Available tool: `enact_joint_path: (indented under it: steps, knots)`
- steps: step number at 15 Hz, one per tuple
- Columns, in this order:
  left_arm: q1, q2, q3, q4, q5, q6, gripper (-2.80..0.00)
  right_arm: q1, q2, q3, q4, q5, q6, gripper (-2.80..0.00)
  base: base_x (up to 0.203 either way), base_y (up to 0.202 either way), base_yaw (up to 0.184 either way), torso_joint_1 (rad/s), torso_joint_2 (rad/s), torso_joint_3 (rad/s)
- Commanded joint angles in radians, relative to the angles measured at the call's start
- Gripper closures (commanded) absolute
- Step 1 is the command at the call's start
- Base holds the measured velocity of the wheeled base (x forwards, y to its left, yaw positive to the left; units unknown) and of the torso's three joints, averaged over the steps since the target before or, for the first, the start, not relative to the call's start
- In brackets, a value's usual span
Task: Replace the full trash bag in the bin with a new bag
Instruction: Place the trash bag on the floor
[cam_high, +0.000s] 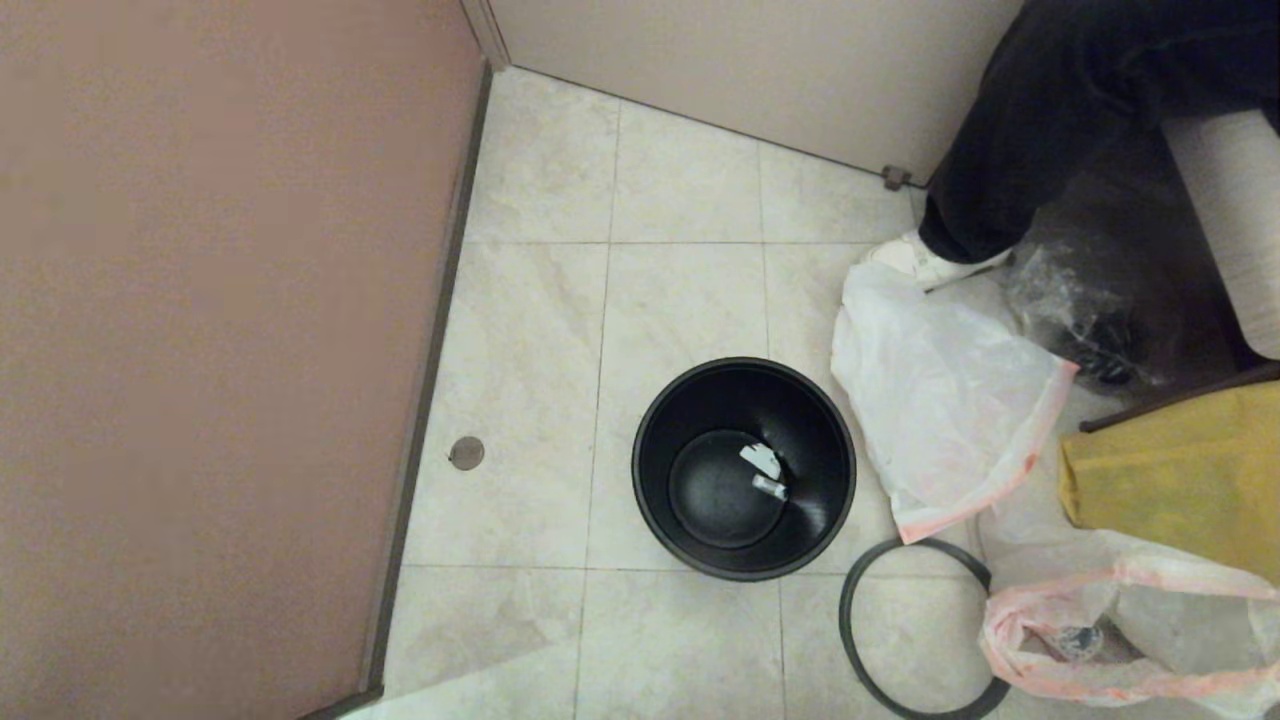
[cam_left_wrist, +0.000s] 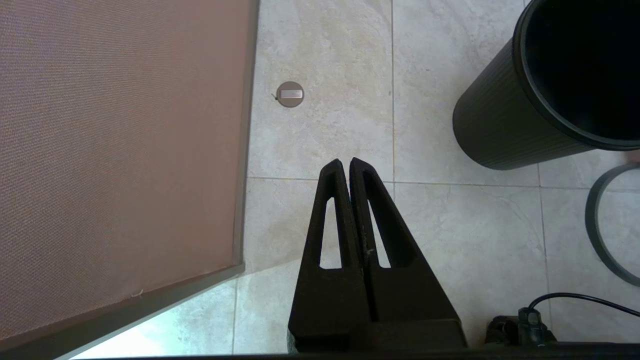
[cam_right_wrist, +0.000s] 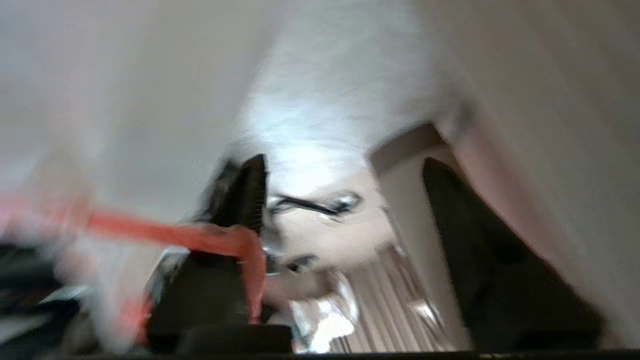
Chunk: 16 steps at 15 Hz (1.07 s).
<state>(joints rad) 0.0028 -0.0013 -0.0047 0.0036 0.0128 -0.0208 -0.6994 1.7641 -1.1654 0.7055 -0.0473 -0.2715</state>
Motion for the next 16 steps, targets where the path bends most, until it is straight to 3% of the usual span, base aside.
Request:
enact_joint_path:
  steps: [1,3,5,9,16]
  knots:
    - [0.0,0.001,0.0,0.0,0.001,-0.001,0.0,-0.003,-0.204,-0.002,0.149,0.114,-0.011,-2.8,0.0,0.0,0.0,0.0,0.0,0.0]
    - [0.0,0.001,0.0,-0.001,0.001,-0.001,0.0,-0.011,-0.255,-0.015,0.268,0.227,-0.016,-2.8,0.0,0.0,0.0,0.0,0.0,0.0]
    - [0.0,0.001,0.0,0.001,0.001,-0.001,0.0,-0.036,-0.248,-0.049,0.338,0.287,-0.02,-2.8,0.0,0.0,0.0,0.0,0.0,0.0]
    - [0.0,0.001,0.0,0.0,0.001,-0.001,0.0,-0.098,-0.208,-0.106,0.399,0.513,-0.082,-2.8,0.0,0.0,0.0,0.0,0.0,0.0]
    - [0.0,0.001,0.0,-0.001,0.001,-0.001,0.0,-0.203,-0.146,-0.108,0.402,0.658,-0.215,-2.8,0.0,0.0,0.0,0.0,0.0,0.0]
